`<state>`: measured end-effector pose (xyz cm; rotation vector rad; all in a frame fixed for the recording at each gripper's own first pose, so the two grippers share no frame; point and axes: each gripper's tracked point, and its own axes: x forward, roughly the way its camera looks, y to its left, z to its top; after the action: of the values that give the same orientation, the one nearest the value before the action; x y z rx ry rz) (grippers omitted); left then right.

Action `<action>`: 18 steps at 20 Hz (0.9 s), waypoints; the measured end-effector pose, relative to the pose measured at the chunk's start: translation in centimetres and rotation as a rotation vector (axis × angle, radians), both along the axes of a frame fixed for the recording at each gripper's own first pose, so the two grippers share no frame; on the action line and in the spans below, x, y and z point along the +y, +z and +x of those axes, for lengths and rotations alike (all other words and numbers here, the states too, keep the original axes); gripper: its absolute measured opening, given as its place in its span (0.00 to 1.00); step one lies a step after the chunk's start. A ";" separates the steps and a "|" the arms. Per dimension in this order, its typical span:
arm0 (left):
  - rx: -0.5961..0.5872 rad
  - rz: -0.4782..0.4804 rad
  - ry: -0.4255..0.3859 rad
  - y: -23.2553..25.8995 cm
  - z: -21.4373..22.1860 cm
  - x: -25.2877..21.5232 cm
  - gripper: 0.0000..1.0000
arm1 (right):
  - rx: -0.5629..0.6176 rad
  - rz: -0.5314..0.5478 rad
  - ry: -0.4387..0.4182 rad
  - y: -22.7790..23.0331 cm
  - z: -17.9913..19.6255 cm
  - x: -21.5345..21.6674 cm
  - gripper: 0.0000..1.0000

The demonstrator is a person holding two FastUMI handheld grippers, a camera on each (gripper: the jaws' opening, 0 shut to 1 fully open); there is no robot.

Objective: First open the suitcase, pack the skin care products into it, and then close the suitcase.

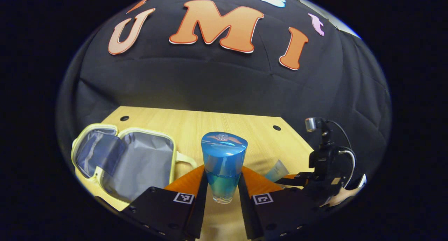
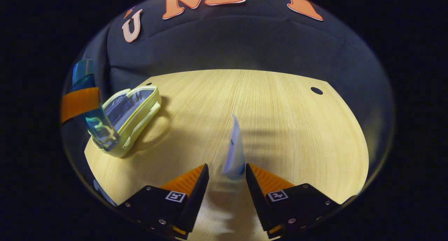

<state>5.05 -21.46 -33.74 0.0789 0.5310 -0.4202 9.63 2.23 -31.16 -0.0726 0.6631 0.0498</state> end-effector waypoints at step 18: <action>0.293 0.309 0.021 4.5 4.4 19.8 0.46 | 0.103 0.115 0.078 5.7 -5.4 6.8 0.41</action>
<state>9.49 -1.69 -29.25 0.3122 0.8827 -0.3278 4.20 8.98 -25.42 0.0148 0.7590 0.1670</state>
